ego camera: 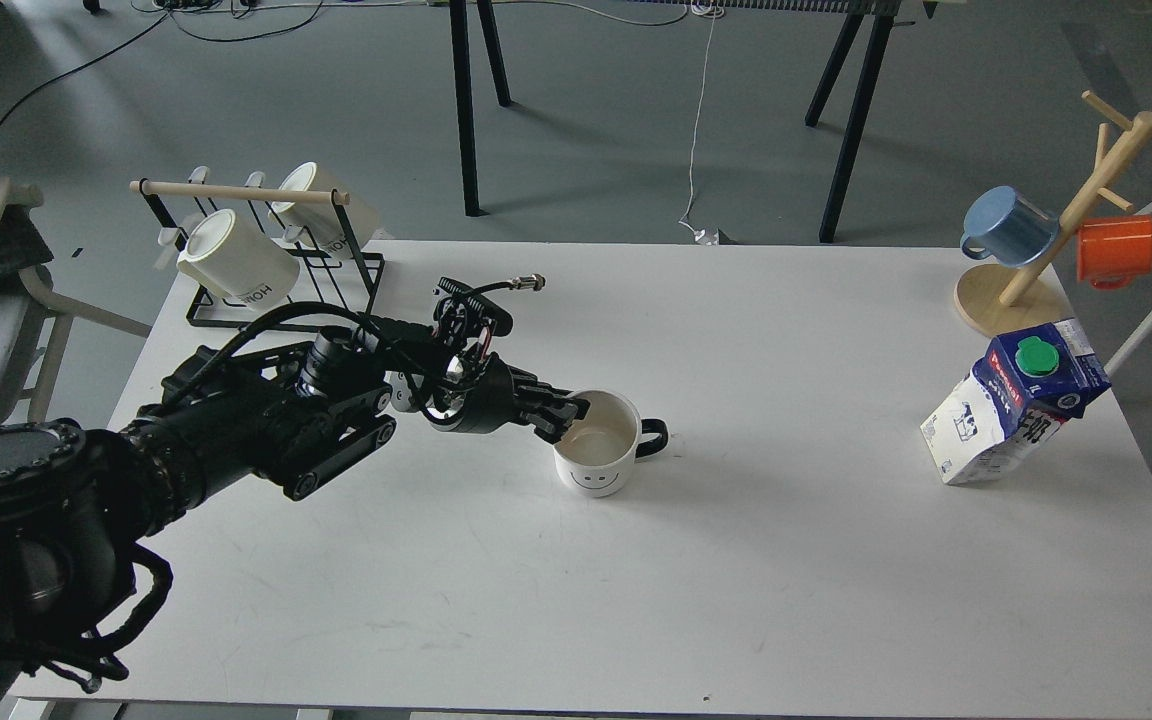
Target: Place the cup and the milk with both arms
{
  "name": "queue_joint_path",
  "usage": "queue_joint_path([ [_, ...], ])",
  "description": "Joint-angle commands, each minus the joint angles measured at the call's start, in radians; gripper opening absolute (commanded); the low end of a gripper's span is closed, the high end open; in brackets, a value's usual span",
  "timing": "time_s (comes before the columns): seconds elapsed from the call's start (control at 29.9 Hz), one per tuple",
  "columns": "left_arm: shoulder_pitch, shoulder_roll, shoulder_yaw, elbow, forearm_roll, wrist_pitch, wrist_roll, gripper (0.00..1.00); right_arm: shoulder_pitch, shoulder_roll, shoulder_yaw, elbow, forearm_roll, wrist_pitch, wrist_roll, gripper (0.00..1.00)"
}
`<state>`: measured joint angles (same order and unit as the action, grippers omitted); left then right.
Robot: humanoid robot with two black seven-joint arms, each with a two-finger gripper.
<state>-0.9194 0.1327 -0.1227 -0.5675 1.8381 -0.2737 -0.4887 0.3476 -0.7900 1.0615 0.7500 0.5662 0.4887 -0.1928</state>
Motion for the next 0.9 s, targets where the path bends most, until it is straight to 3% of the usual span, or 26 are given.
queue_joint_path([
  [0.0,0.0,0.008,-0.005,0.0,-0.01,0.005,0.0,0.36,-0.001,0.0,0.0,0.002,0.001,0.0,-0.001,0.94],
  [0.27,0.01,0.054,-0.112,-0.02,-0.216,-0.007,0.0,0.59,-0.033,-0.04,0.012,0.038,0.175,0.0,-0.01,0.94],
  [0.4,0.008,0.109,-0.152,-0.041,-0.471,-0.119,0.0,0.76,-0.035,-0.066,0.014,0.042,0.244,0.0,-0.01,0.94],
  [0.47,0.004,0.143,-0.157,-0.041,-0.593,-0.214,0.0,0.77,-0.041,-0.077,0.012,0.043,0.261,0.0,-0.01,0.94],
  [0.7,0.01,0.307,-0.297,-0.037,-1.069,-0.215,0.0,0.8,-0.155,-0.078,0.014,0.095,0.314,0.0,-0.01,0.94],
  [0.87,0.01,0.413,-0.319,0.009,-1.391,-0.215,0.0,0.8,-0.307,-0.078,0.014,0.181,0.422,0.0,-0.008,0.95],
])
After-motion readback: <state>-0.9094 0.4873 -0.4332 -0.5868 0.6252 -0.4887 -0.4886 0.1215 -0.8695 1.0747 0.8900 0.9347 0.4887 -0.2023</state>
